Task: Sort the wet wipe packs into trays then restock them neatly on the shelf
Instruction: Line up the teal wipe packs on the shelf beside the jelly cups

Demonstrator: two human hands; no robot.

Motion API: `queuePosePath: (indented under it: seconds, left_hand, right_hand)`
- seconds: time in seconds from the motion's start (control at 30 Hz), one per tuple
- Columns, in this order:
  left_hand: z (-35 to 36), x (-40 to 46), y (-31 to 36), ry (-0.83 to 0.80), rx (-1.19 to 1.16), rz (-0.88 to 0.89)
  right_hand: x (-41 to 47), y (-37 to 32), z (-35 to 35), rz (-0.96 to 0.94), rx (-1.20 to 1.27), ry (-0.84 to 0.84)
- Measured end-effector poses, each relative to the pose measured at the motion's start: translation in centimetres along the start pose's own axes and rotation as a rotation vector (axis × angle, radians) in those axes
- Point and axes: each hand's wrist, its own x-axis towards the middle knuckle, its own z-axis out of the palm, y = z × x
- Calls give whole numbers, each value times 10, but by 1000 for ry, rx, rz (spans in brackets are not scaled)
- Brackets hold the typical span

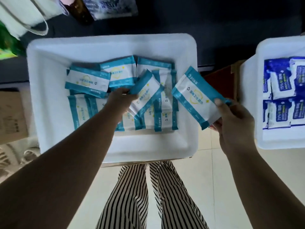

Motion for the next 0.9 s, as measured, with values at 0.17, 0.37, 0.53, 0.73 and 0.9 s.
queuePosePath:
  seconds: [0.17, 0.37, 0.53, 0.73, 0.9]
  left_hand:
    - [-60, -3, -22, 183, -332, -41]
    - [-70, 12, -49, 332, -382, -137]
    - [-36, 22, -72, 281, -221, -215]
    - [-5, 35, -77, 365, -365, -222]
    - [-18, 17, -81, 322, -279, -82]
  right_hand:
    - [-3, 2, 35, 27, -38, -192]
    - [17, 42, 86, 230, -122, -258]
    - [36, 57, 105, 203, -146, -290]
    - [53, 69, 111, 124, -284, -278]
    - [46, 65, 103, 160, -265, -320]
